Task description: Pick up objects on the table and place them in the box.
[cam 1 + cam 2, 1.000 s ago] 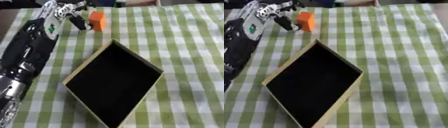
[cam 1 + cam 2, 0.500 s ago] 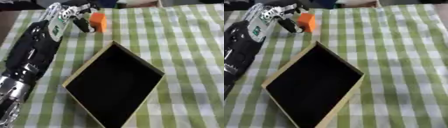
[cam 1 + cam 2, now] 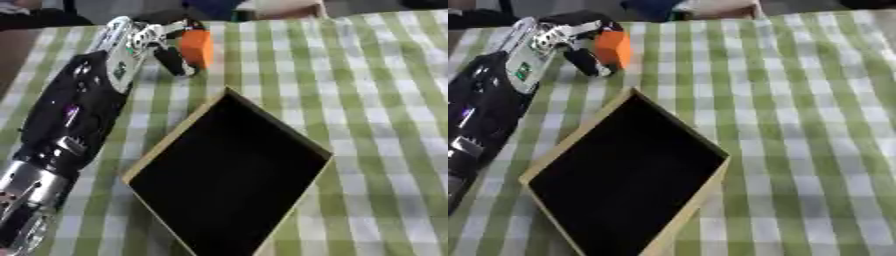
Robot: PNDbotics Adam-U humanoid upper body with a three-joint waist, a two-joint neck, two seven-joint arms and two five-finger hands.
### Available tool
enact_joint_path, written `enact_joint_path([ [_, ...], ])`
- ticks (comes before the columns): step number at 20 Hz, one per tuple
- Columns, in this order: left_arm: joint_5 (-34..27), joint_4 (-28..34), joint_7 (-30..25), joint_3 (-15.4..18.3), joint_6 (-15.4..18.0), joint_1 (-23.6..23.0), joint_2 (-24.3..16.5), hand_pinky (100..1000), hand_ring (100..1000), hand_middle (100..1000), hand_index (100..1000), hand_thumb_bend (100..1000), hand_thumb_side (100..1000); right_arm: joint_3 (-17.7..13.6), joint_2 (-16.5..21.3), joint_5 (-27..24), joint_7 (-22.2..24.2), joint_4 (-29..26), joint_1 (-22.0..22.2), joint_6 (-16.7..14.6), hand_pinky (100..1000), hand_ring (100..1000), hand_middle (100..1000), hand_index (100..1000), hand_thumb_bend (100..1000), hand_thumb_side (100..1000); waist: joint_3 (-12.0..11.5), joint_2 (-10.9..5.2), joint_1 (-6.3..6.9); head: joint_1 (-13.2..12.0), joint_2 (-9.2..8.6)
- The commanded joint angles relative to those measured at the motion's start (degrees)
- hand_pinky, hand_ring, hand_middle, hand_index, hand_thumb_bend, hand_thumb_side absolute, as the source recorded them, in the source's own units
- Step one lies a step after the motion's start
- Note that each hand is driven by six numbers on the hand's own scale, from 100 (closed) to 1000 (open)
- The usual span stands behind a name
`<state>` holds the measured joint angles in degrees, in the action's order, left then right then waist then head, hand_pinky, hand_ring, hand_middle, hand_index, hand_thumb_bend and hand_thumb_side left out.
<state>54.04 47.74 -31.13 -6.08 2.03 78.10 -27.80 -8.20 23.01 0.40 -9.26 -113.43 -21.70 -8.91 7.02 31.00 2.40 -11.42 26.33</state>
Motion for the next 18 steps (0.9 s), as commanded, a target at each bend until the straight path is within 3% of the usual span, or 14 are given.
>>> enact_joint_path([
  [1, 0.44, 0.04, -0.1, 0.47, 0.03, 1.06, -1.36, 834, 848, 862, 918, 309, 100, -0.7, 1.33, -0.31, -0.29, -1.16, -0.45, 0.16, 722, 584, 628, 769, 100, 1000, 0.07, -1.16, -0.14, -0.18, -0.52],
  [5, 0.21, 0.2, 0.39, 0.42, 0.02, 1.14, -1.32, 829, 835, 837, 910, 299, 100, -0.68, 1.41, -0.29, -0.41, -1.16, -0.32, 0.35, 721, 584, 628, 769, 100, 1000, -0.02, -1.17, -0.1, -0.11, -0.04],
  [6, 0.07, 0.23, 0.47, 0.43, 0.06, 1.17, -1.31, 811, 806, 795, 869, 243, 100, -0.7, 1.43, -0.27, -0.45, -1.16, -0.25, 0.44, 721, 583, 628, 769, 100, 1000, -0.04, -1.27, -0.07, -0.08, 0.15],
  [18, -1.64, 0.74, 0.24, 0.43, -0.17, 1.47, -1.91, 807, 798, 788, 860, 197, 100, -0.67, 1.49, 0.05, -0.87, -1.16, 0.38, 1.21, 719, 584, 627, 768, 100, 1000, -0.18, -2.91, 0.59, -0.09, 1.38],
])
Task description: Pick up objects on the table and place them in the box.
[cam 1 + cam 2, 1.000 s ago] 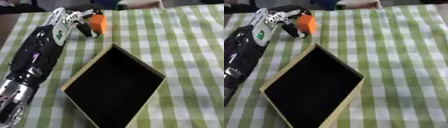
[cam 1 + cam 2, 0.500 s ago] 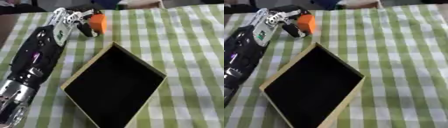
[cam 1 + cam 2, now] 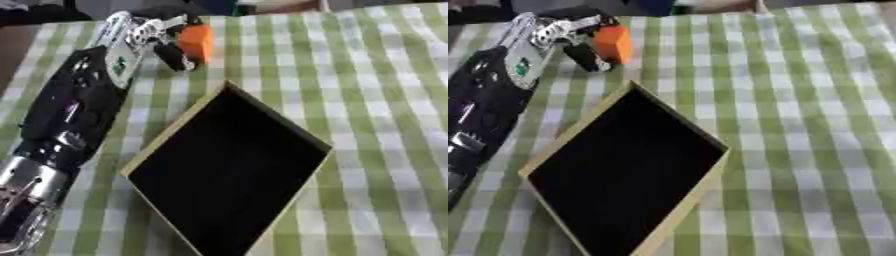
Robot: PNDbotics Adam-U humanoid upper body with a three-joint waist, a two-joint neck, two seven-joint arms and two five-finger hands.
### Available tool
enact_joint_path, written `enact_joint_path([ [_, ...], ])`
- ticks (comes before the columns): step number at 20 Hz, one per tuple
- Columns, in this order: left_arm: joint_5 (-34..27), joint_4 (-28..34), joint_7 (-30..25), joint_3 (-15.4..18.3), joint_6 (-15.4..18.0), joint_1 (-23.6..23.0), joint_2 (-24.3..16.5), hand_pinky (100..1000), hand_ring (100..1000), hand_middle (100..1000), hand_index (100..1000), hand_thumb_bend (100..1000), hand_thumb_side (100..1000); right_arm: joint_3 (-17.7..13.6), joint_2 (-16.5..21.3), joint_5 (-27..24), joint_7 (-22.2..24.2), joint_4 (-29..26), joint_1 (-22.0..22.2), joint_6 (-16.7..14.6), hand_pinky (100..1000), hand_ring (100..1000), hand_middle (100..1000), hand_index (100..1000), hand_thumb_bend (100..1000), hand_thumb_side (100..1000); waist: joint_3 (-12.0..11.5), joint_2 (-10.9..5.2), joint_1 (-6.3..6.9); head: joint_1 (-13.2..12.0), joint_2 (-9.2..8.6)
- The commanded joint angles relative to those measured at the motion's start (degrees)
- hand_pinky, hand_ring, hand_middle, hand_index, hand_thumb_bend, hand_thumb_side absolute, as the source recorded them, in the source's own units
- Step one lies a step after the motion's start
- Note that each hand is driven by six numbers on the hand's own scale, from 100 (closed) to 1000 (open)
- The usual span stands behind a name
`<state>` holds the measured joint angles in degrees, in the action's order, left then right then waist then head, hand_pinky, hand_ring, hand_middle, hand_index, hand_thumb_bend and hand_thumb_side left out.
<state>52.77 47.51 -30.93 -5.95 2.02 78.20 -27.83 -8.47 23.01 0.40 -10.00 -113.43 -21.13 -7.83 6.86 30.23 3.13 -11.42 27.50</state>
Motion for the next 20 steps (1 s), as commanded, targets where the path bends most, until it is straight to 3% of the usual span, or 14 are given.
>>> enact_joint_path([
  [1, -0.47, 1.1, 0.16, 0.32, -0.21, 1.45, -1.95, 804, 796, 786, 858, 186, 100, -0.38, 1.49, 0.03, -0.12, -1.16, -0.19, 0.12, 719, 584, 627, 768, 100, 1000, 0.01, -2.31, -0.07, -0.09, 0.28],
  [11, -2.61, 2.73, 3.14, 0.04, -1.14, 1.69, -2.07, 772, 756, 730, 788, 100, 100, -0.37, 1.55, 0.05, -0.05, -1.16, 0.3, 0.31, 718, 585, 627, 767, 100, 1000, -0.15, -4.04, 0.37, 0.18, 2.07],
  [20, -9.95, 7.88, 3.3, -2.83, -1.07, -0.81, -2.63, 768, 746, 740, 793, 100, 100, -0.48, 1.37, 0.13, -0.28, -1.16, 1.46, 0.7, 717, 589, 629, 767, 100, 1000, -1.6, -7.46, 0.52, 2.19, 5.52],
])
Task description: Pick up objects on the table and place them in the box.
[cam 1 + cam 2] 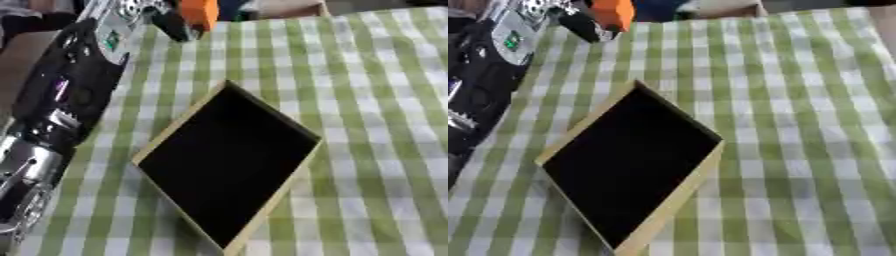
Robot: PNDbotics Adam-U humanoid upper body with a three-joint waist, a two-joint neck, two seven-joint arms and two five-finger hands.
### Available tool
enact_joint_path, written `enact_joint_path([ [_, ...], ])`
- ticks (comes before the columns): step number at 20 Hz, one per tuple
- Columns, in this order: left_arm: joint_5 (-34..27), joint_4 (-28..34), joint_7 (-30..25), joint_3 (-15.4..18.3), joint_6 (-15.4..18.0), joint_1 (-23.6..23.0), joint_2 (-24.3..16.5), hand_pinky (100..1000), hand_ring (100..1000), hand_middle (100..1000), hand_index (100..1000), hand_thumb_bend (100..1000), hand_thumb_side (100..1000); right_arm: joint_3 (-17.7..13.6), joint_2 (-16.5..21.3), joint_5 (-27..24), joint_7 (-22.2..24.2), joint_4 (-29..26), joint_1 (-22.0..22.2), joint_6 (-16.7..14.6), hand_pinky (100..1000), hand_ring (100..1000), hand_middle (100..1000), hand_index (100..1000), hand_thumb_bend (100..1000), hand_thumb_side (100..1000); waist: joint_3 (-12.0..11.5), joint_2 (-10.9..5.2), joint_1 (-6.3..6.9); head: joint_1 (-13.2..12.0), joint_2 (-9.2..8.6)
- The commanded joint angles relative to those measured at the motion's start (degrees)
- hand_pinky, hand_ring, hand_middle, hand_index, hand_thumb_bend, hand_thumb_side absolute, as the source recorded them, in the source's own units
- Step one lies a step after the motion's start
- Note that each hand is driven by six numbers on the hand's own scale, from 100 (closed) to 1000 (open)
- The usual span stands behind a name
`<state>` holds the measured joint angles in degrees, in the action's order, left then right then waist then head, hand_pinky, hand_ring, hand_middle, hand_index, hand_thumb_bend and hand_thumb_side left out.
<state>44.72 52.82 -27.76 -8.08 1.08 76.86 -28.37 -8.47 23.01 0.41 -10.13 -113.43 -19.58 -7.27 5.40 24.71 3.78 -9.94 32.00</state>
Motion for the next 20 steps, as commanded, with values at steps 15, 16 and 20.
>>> enact_joint_path([
  [15, -14.92, 26.48, -2.29, -11.87, -5.15, -9.03, -1.36, 757, 731, 743, 794, 100, 100, -0.34, 1.15, 0.32, -0.16, -1.16, 2.27, 0.72, 716, 597, 633, 767, 100, 989, -4.14, -9.26, 0.18, 8.7, 8.6],
  [16, -15.82, 28.91, -2.4, -12.45, -5.93, -9.99, -1.59, 756, 730, 743, 793, 100, 100, -0.37, 1.13, 0.36, -0.22, -1.16, 2.41, 0.73, 716, 597, 633, 767, 100, 988, -4.27, -9.53, 0.14, 8.98, 8.93],
  [20, -18.09, 38.06, -2.6, -14.4, -9.12, -13.84, -2.65, 756, 730, 743, 796, 100, 100, -0.53, 1.03, 0.59, -0.47, -1.16, 2.96, 0.82, 716, 597, 634, 767, 100, 984, -4.82, -10.53, -0.17, 9.91, 9.96],
])
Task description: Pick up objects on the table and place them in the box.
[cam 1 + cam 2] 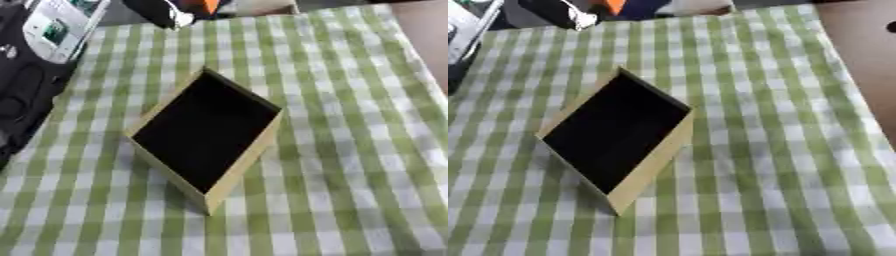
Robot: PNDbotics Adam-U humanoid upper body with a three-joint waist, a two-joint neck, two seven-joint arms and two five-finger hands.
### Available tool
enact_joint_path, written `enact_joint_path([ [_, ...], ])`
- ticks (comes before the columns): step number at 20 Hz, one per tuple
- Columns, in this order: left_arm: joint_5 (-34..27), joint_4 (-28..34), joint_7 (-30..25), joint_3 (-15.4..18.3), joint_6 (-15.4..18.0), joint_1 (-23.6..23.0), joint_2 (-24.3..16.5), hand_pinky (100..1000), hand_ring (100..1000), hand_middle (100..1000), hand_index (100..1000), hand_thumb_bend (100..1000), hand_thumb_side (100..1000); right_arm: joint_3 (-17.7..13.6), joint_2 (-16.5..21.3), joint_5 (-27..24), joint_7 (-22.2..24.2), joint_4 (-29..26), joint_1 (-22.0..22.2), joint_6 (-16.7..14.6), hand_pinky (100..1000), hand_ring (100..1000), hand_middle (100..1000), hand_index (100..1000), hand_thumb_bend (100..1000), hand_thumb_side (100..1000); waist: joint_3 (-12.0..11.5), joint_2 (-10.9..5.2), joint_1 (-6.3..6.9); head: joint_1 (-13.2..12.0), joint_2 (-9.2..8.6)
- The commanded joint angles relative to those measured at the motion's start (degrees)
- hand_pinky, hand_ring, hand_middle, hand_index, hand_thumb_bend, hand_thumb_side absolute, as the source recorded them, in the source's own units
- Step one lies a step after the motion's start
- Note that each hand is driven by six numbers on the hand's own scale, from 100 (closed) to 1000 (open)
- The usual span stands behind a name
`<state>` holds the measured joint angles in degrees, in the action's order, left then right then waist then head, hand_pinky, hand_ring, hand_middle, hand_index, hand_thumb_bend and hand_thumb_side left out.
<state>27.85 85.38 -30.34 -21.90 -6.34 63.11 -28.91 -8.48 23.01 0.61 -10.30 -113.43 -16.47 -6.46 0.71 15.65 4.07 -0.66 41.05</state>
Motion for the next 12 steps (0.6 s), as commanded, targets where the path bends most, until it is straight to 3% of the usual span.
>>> enact_joint_path([
  [1, -1.29, 7.6, -0.08, -1.0, -2.41, -1.01, -2.44, 756, 731, 743, 799, 100, 100, -0.56, 1.05, 0.47, -0.38, -1.16, -0.03, 0.02, 716, 598, 636, 767, 100, 984, -0.26, -1.66, -0.52, 0.85, 1.15],
  [6, 0.48, 15.46, -0.61, -2.64, -4.13, -4.97, -3.7, 755, 737, 741, 807, 100, 100, -0.74, 1.03, 0.78, -0.75, -1.16, 0.35, 0.08, 714, 596, 642, 766, 100, 980, -0.76, -2.11, -0.85, 1.59, 2.06],
  [12, 4.74, 20.63, -1.99, -4.51, -3.25, -9.41, -3.64, 751, 738, 739, 811, 100, 100, -1.06, 0.91, 1.24, -1.35, -1.16, 0.8, 0.08, 712, 595, 641, 765, 100, 978, -1.35, -1.95, -1.79, 1.87, 2.8],
])
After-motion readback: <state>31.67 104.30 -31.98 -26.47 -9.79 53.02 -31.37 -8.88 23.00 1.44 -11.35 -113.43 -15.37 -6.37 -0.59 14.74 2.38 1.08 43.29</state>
